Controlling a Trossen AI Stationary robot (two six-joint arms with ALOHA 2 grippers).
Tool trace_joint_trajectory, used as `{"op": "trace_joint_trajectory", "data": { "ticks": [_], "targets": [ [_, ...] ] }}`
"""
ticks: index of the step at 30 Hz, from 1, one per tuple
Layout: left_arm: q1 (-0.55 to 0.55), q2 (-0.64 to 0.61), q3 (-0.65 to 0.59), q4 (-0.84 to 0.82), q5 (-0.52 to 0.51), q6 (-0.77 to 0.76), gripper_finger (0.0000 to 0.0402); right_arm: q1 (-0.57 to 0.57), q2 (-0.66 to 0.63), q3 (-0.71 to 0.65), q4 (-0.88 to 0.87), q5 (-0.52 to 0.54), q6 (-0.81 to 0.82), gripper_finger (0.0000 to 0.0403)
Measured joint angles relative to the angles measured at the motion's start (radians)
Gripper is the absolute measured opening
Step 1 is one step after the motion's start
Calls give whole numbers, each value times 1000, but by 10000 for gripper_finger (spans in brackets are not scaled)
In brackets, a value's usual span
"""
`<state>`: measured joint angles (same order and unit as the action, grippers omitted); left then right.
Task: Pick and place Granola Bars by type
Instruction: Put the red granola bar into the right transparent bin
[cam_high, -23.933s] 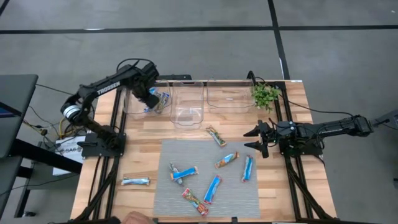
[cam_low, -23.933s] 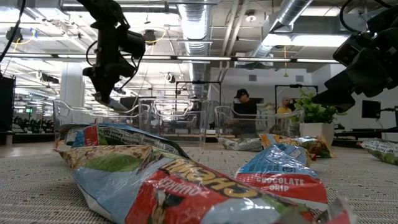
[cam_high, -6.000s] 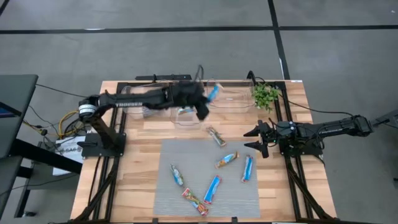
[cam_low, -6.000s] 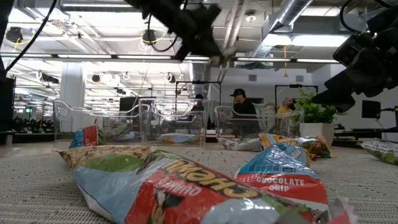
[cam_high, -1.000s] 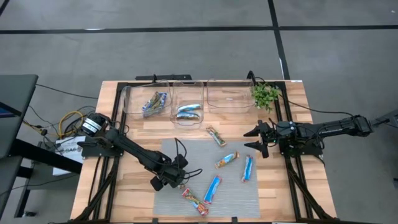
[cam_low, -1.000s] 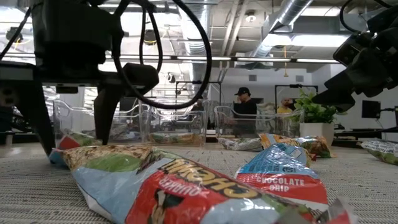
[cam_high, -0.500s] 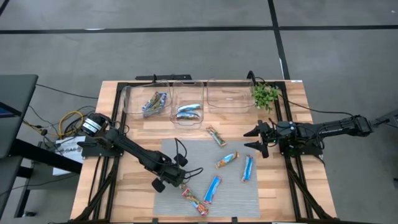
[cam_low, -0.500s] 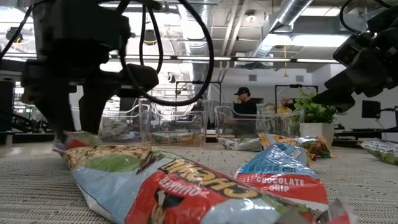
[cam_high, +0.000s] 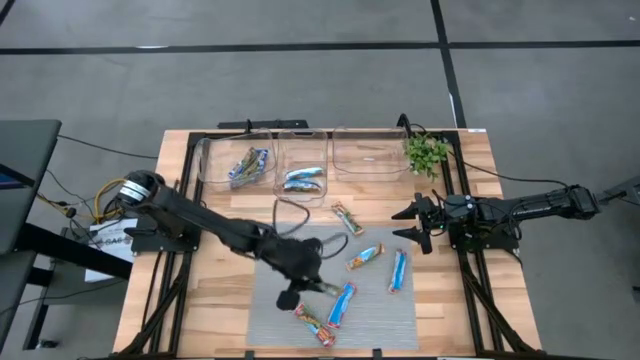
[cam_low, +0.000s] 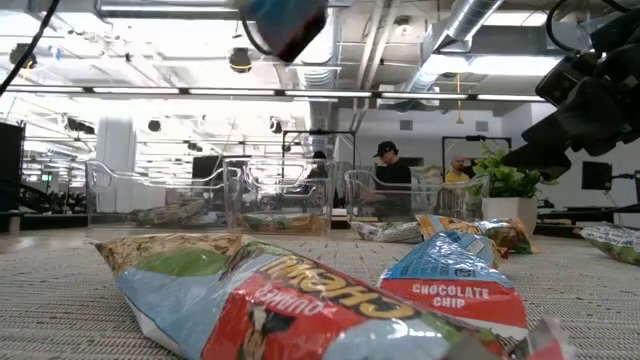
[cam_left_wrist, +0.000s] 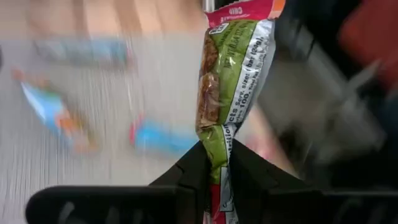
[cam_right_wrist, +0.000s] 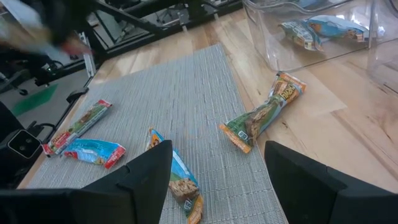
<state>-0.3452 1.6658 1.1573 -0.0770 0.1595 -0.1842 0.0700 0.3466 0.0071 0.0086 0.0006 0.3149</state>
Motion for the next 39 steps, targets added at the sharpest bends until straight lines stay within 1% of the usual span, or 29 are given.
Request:
{"op": "trace_joint_trajectory", "data": {
  "ticks": [4, 7, 13, 18, 22, 27, 34, 39],
  "targets": [
    [36, -58, 1, 194, 19, -105, 51, 0, 0, 0, 0, 0, 0, 249],
    [46, -85, 3, 267, 22, -132, 52, 0, 0, 0, 0, 0, 0, 249],
    [56, -92, 2, 269, 96, -135, 53, 0, 0, 0, 0, 0, 0, 249],
    [67, -92, 2, 268, 98, -131, 53, 0, 0, 0, 0, 0, 0, 249],
    [113, -88, 2, 269, 95, -130, 53, 0, 0, 0, 0, 0, 0, 249],
    [218, -77, 0, 276, 87, -126, 53, 0, 0, 0, 0, 0, 0, 249],
    [428, -73, 0, 273, -46, -78, 53, 0, 0, 0, 0, 0, 0, 249],
    [595, -73, 0, 292, -108, -84, 53, 0, 0, 0, 0, 0, 0, 249]
  ]
}}
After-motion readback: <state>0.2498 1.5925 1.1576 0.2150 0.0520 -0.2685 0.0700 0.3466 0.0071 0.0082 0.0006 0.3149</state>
